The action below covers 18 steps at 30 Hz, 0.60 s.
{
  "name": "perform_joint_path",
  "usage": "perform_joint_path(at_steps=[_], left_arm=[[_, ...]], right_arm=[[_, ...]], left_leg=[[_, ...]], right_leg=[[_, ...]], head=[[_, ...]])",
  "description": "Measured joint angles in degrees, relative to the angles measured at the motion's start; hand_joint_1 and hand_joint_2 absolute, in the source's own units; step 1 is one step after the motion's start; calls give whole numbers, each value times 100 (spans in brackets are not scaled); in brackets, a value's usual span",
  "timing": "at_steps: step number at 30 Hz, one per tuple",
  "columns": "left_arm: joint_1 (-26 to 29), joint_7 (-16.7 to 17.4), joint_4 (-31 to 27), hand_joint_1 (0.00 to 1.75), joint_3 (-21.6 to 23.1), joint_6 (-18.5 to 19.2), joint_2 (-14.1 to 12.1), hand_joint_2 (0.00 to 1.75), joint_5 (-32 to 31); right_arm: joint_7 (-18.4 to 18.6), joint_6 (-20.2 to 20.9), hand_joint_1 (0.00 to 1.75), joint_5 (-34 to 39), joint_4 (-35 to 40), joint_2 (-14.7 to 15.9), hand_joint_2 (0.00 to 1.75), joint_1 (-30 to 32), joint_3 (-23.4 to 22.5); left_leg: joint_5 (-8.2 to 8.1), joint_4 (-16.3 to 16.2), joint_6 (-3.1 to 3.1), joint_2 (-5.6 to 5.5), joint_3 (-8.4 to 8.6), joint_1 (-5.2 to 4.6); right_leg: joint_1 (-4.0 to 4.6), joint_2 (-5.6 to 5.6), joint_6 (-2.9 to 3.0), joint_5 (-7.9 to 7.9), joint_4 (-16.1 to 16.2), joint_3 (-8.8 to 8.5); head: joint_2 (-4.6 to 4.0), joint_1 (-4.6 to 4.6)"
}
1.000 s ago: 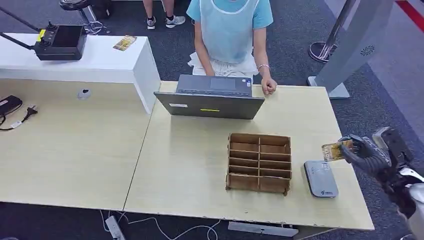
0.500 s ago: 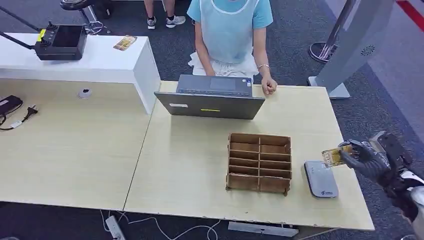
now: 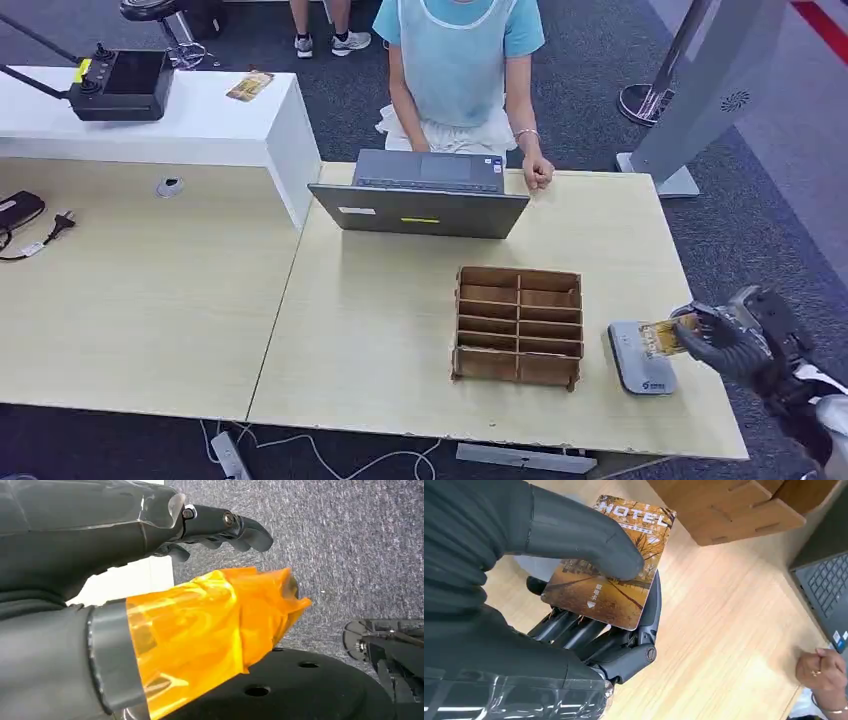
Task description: Pass the card to the sensor for recognition and then transmit it.
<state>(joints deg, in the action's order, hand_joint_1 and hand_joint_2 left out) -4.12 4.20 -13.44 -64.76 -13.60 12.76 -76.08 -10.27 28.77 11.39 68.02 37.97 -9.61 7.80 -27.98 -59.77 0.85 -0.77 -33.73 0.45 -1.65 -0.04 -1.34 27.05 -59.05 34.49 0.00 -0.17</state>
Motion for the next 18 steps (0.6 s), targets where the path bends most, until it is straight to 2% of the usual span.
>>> perform_joint_path(at_steps=[8,18], left_arm=[[-1,0,0,0,0,-17,0,0,-4],[0,2,0,0,0,-17,0,0,-20]], right_arm=[[116,-72,175,-234,15,-15,175,10,127],[85,-162,175,-488,13,-17,175,13,306]], left_leg=[[0,0,0,0,0,0],[0,0,0,0,0,0]], right_leg=[[0,0,0,0,0,0],[0,0,0,0,0,0]], head=[[0,0],[0,0]])
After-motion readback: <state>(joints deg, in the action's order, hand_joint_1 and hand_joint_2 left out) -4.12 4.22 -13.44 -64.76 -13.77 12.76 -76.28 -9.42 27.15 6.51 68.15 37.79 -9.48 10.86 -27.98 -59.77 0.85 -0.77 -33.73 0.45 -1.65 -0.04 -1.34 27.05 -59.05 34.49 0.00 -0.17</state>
